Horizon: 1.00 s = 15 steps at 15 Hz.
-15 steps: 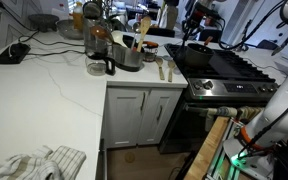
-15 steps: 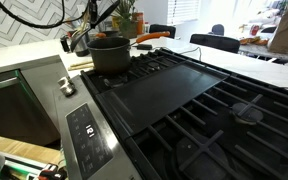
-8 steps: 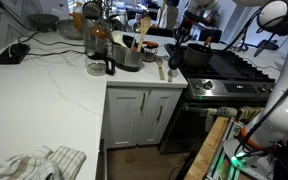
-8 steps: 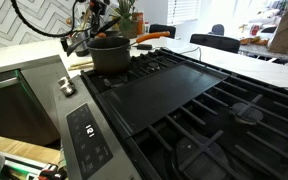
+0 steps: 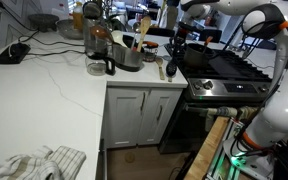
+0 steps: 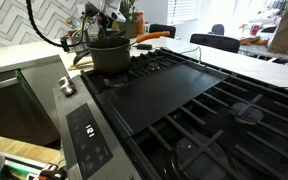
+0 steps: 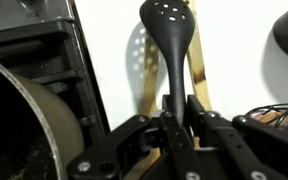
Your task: Pick up the black serving spoon from the black pot and put it on the kitchen counter
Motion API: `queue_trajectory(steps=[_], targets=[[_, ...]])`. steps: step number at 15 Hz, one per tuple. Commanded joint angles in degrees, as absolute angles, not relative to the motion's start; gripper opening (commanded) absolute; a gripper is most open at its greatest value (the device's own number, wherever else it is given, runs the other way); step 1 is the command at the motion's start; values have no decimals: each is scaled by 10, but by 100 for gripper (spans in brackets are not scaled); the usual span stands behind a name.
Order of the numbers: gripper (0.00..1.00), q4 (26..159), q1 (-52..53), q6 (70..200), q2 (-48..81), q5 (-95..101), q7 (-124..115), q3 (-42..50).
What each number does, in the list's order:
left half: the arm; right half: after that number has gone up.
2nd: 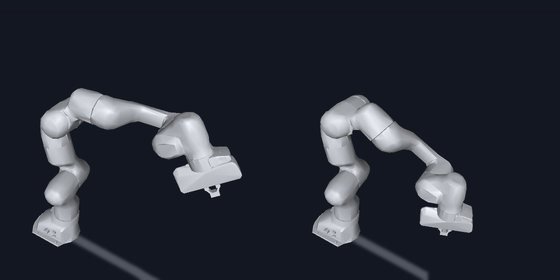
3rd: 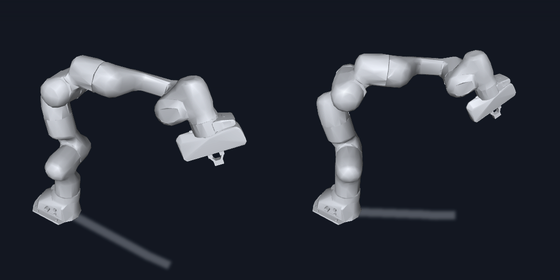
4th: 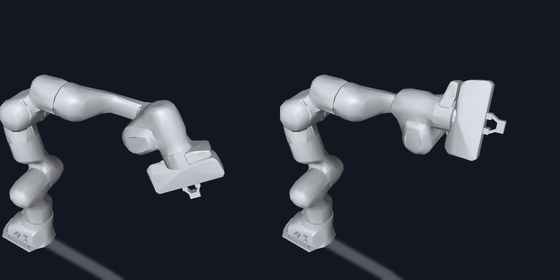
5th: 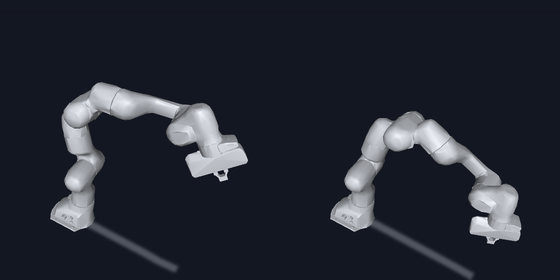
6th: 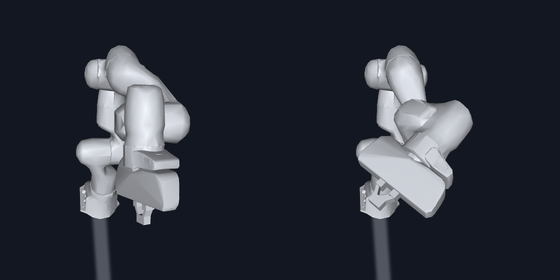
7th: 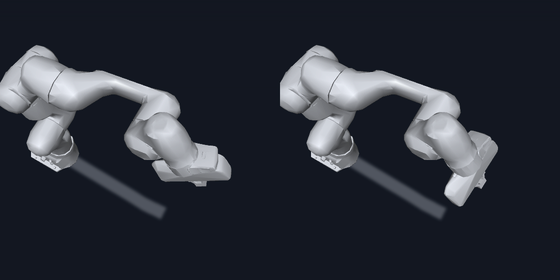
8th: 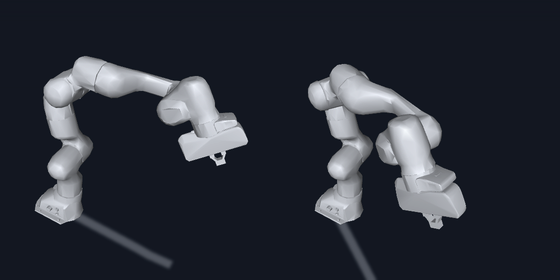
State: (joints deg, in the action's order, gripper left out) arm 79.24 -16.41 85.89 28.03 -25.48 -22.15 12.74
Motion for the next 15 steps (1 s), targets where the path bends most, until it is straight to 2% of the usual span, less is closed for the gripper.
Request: queue_trajectory(steps=[1, 4, 6, 13, 15], targets=[[5, 773, -167, 866, 305, -242, -236, 124], [5, 777, -160, 881, 309, -222, -233, 126], [45, 782, -157, 895, 308, -209, -230, 126], [97, 820, -130, 958, 249, -130, -220, 131], [100, 849, -119, 983, 206, -103, -207, 129]])
